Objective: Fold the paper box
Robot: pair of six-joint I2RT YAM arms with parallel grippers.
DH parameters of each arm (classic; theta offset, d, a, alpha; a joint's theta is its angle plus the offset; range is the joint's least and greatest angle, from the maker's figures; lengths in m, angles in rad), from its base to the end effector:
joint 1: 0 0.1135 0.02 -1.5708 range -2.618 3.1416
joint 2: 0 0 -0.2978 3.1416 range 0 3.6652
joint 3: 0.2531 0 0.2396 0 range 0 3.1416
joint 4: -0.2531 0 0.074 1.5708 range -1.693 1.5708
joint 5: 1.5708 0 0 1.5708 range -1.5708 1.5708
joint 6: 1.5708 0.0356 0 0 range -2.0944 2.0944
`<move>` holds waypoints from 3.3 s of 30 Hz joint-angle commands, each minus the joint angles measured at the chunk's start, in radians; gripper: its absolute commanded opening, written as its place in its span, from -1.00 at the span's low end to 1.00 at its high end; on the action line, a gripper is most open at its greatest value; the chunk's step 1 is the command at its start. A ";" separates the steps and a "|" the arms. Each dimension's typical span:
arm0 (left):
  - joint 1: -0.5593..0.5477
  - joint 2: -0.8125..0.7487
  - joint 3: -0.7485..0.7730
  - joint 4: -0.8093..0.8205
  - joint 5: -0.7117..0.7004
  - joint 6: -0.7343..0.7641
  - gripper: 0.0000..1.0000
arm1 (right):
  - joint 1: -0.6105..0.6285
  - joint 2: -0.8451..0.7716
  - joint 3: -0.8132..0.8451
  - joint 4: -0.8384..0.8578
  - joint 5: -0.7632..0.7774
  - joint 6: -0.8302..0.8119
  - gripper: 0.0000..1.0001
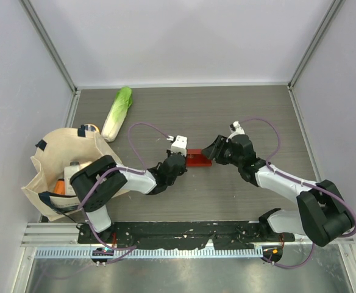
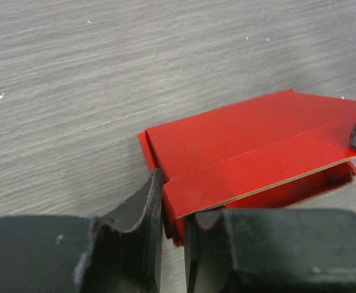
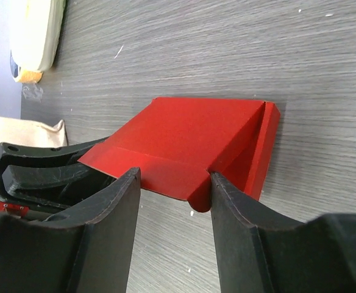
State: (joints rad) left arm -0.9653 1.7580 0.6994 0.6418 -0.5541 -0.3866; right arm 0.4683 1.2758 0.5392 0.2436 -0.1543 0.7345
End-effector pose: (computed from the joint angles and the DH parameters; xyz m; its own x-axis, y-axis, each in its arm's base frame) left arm 0.2071 -0.2662 0.1911 -0.3738 -0.0233 -0.9272 0.3071 0.9402 -0.1475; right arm 0.2132 0.1140 0.2354 -0.6933 0.3915 -0.6050 -0.1376 0.7522 0.6444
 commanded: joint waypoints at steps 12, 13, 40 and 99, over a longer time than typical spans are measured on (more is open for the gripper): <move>-0.024 -0.251 -0.095 -0.169 0.333 -0.034 0.10 | 0.050 -0.030 -0.074 0.011 0.071 -0.070 -0.29; -0.024 -0.299 -0.100 -0.210 0.368 -0.038 0.12 | 0.052 -0.030 -0.074 0.014 0.073 -0.070 -0.28; 0.092 -0.092 0.193 -0.461 0.689 -0.207 -0.65 | 0.055 -0.062 -0.012 -0.131 0.114 -0.081 -0.16; 0.310 -0.197 0.075 -0.482 0.712 -0.360 0.27 | -0.114 0.252 -0.070 0.071 -0.056 -0.188 -0.70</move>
State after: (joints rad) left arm -0.6544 1.5269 0.7536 0.1055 0.1837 -0.6979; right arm 0.3973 1.4895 0.5091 0.3576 -0.1982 0.5438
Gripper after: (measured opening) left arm 0.634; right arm 0.183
